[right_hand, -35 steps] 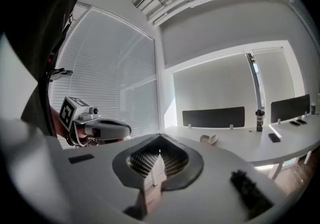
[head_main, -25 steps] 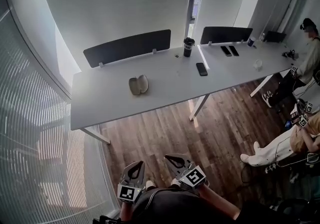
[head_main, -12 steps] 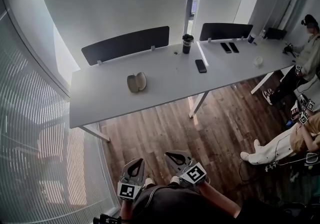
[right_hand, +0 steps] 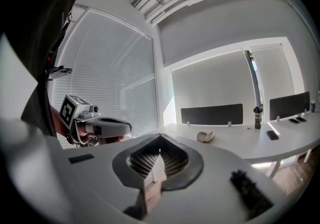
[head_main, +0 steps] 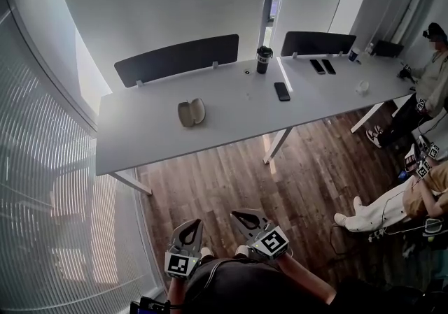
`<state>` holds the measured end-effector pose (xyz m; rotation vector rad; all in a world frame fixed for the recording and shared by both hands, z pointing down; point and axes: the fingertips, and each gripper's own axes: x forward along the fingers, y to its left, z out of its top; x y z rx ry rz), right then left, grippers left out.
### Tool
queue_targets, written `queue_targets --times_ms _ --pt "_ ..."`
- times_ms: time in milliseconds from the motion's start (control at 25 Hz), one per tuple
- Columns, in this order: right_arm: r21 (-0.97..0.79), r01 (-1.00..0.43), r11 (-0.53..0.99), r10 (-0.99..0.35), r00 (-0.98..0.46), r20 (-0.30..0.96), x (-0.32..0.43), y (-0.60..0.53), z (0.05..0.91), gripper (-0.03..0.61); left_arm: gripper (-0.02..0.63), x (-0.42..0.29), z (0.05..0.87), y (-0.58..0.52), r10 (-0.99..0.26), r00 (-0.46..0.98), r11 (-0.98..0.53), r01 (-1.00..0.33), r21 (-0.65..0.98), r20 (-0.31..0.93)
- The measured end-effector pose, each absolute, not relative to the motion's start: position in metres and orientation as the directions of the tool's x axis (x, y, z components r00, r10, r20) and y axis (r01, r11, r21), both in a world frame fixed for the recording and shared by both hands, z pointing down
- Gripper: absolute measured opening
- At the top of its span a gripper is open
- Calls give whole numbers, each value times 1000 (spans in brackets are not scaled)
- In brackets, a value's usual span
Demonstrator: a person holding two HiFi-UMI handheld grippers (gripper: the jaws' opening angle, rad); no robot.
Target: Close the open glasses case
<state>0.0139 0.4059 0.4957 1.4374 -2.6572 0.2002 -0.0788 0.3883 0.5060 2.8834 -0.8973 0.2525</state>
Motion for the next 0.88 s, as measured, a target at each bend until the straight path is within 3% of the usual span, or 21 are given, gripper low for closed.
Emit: queue_targets --times_ms 320,880 --pt "-49 -814 578 -799 -577 170 21 412 500 -2 7 -68 519 401 -568 804 -810 -584 50 174" --pt "-105 -807 582 -792 -591 152 51 413 510 -2 8 -18 532 419 -541 802 -816 -573 71 253"
